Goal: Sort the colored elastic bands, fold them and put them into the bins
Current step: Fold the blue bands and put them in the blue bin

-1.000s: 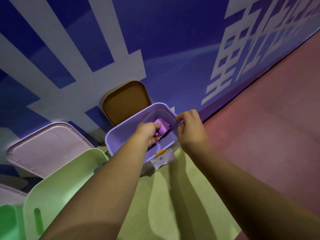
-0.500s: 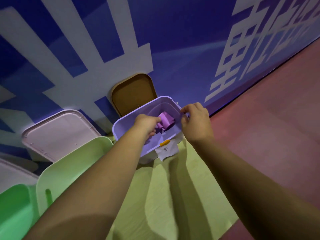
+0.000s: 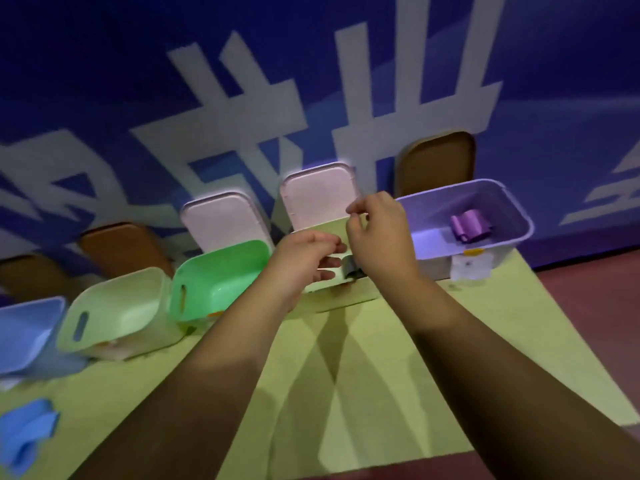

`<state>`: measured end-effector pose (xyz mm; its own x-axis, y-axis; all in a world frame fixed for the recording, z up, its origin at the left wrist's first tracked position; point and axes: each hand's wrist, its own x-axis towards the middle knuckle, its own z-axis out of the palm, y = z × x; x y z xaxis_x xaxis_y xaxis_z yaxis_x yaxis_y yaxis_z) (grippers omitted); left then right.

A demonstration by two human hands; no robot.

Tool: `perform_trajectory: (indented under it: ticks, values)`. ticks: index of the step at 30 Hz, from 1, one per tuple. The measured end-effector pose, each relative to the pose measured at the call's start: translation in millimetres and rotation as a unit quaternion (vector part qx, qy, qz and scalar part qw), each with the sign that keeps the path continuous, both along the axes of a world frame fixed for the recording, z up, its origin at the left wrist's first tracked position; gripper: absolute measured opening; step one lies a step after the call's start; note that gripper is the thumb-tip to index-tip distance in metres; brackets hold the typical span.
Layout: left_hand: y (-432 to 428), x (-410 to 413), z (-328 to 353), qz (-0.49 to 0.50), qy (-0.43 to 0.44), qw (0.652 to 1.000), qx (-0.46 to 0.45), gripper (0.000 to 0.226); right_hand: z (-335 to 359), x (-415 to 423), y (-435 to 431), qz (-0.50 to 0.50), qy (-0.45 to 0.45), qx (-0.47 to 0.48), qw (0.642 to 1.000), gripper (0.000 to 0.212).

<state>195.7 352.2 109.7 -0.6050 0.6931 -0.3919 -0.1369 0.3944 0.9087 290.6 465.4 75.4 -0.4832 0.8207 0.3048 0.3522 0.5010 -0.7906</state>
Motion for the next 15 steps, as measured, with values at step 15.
perform_trajectory:
  ticks: [15]
  values:
    - [-403,-193,-133,0.21,0.098,0.973,-0.011,0.017,-94,-226,-364,0.296,0.059,-0.047,0.952,0.011]
